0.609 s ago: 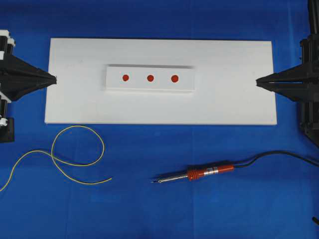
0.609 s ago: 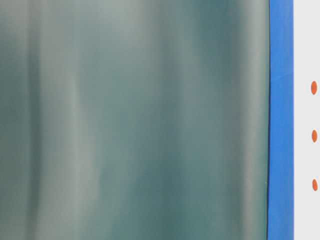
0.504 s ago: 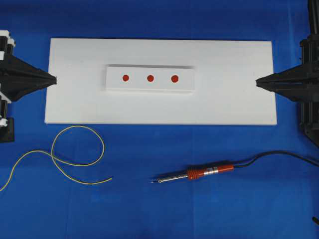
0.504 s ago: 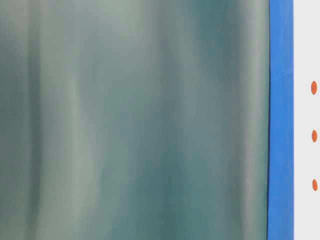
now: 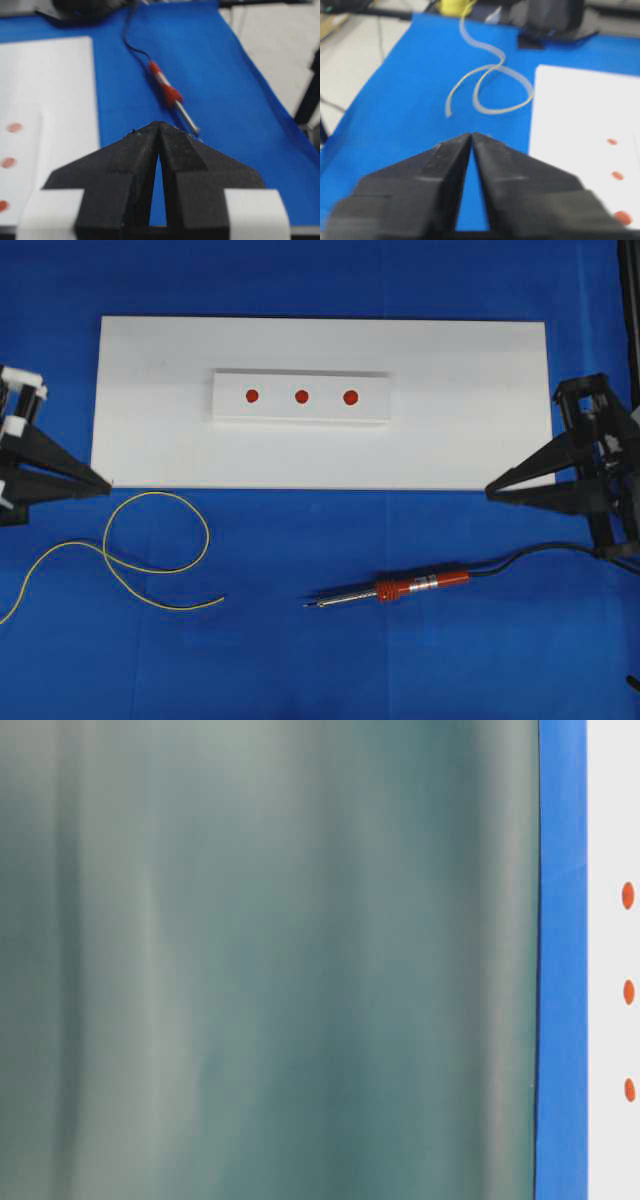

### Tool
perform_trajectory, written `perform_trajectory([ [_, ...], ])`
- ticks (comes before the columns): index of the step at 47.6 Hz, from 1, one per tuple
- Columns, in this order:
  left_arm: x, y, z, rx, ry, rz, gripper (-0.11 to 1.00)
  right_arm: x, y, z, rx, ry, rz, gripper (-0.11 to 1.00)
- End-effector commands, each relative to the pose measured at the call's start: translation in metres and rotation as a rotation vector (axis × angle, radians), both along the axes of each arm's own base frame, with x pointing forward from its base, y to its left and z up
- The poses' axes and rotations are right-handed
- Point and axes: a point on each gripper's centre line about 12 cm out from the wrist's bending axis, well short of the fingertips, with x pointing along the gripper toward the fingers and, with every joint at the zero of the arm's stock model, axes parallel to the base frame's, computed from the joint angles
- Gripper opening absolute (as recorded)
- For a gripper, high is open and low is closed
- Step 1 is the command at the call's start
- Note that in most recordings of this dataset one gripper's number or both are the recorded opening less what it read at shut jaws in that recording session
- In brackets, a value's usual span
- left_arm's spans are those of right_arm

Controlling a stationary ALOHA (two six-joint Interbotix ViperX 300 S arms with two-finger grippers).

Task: Touch the tip of the soldering iron to the tip of the solder at the mark.
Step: 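Open both grippers and start moving toward the wire and iron, then lower left gripper onto yellow wire, right gripper onto red iron handle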

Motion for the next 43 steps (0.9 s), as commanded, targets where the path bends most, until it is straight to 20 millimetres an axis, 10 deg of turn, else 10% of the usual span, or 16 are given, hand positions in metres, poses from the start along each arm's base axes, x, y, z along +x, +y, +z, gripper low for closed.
perform_trajectory([
  [1, 0.002, -0.010, -0.002, 0.002, 0.012, -0.045, 0.09, 0.006, 0.006, -0.002, 0.025, 0.021, 0.013, 0.24],
  [14, 0.000, -0.033, -0.033, 0.021, 0.085, -0.148, 0.84, 0.018, 0.020, -0.039, 0.099, 0.160, 0.029, 0.93],
  [43, 0.019, -0.065, -0.118, -0.017, 0.209, -0.225, 0.80, 0.039, 0.049, -0.149, 0.160, 0.247, -0.052, 0.88],
])
